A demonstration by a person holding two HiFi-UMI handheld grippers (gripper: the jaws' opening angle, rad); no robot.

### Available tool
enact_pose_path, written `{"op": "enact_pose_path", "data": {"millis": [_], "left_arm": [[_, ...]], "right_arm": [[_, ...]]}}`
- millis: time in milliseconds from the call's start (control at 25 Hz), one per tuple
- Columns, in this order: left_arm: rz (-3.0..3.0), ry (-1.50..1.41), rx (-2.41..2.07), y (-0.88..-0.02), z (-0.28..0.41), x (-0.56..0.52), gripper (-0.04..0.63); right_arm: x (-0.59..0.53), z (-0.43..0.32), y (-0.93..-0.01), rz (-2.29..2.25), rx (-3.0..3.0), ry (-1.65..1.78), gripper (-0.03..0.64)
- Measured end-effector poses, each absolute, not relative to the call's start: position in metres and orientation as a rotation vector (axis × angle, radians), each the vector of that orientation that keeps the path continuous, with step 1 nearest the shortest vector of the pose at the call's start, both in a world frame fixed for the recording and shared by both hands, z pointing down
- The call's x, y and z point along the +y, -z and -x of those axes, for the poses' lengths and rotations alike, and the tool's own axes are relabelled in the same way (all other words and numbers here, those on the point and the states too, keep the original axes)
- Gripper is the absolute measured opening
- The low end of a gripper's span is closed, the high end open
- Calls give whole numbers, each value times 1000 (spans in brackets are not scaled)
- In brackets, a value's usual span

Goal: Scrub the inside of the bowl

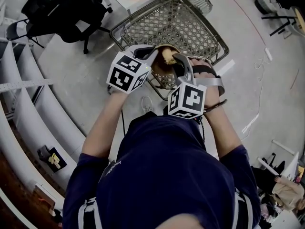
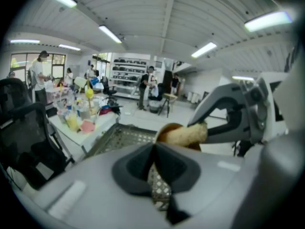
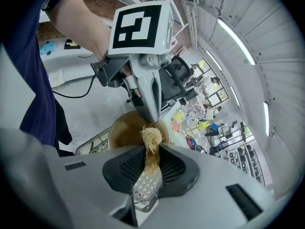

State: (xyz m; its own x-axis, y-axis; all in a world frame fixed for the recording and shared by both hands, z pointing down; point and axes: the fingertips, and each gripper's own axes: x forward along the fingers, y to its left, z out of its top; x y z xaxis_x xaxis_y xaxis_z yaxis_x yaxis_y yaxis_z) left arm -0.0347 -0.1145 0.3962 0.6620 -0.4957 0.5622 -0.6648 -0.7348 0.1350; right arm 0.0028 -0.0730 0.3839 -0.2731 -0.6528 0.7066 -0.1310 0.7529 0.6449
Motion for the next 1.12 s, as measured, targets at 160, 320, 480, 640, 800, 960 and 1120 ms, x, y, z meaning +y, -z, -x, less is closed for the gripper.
{"op": "enact_pose_path", "data": {"millis": [160,320,480,640,800,960,1120], "left_arm": [[-2544,-723,-918,-396,31,-115,12],[-2539,-697,-936,-392,34,-119,12],[-2535,-671,-960,-388,38,-122,12],[-2531,-660,-983,-386,43,-125,12],[-2525,-669,-982,-388,44,-126,14],[-2521,-684,-969,-393,42,-124,14],[-2518,-696,-953,-397,39,-121,14]], "right_arm": [[-70,11,-387,-584,-1844,571,63],[-59,19,-391,-538,-1900,535,63],[-47,21,-397,-503,-1939,486,63],[-43,16,-399,-489,-1945,447,63],[-42,9,-400,-489,-1931,437,63],[-51,-2,-400,-520,-1900,425,63],[-60,-11,-398,-552,-1885,420,63]]}}
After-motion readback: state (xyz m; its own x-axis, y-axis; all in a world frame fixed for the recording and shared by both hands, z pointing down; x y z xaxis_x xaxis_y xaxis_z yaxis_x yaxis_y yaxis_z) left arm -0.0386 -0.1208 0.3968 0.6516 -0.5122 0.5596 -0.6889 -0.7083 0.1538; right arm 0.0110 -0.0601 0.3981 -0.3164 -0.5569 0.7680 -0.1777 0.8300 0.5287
